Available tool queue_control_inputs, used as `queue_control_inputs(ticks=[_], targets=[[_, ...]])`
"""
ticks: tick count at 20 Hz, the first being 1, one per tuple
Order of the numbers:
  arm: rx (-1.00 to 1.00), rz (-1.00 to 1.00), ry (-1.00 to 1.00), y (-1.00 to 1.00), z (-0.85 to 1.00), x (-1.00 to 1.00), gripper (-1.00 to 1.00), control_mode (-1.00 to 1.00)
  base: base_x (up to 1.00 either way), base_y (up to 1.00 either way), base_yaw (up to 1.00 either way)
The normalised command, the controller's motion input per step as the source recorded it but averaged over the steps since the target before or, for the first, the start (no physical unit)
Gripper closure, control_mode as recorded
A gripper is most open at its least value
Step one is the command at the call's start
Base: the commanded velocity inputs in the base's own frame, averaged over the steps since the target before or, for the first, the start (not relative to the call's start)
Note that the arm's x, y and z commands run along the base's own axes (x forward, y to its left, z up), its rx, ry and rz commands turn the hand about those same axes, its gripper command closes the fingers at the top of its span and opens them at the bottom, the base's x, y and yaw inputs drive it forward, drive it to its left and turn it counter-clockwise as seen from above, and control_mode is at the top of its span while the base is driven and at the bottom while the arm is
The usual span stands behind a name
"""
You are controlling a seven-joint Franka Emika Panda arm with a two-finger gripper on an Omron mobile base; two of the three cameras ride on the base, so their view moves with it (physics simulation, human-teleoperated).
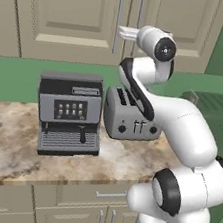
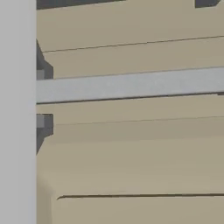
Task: Open the cabinet directly in front. Then move the liquor and the cup to the dining counter with the candle on it.
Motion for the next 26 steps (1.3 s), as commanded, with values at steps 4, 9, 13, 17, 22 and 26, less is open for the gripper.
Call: queue_control_inputs(ticks=[4, 9, 13, 17, 22, 26], targets=[[0.07, 0.00, -0.08, -0.64, 0.35, -0.63, 1.00, -1.00, 0.00, 0.00, 0.00], [0.06, 0.00, -0.10, -0.70, 0.35, -0.72, 1.00, -1.00, 0.00, 0.00, 0.00], [0.08, 0.00, -0.11, -0.77, 0.37, -0.80, 1.00, -1.00, 0.00, 0.00, 0.00], [0.09, 0.00, -0.12, -0.84, 0.38, -0.82, 1.00, -1.00, 0.00, 0.00, 0.00], [0.11, 0.00, -0.12, -0.86, 0.37, -0.76, 1.00, -1.00, 0.00, 0.00, 0.00], [0.12, 0.00, -0.09, -0.63, 0.27, -0.56, 1.00, -1.00, 0.00, 0.00, 0.00]])
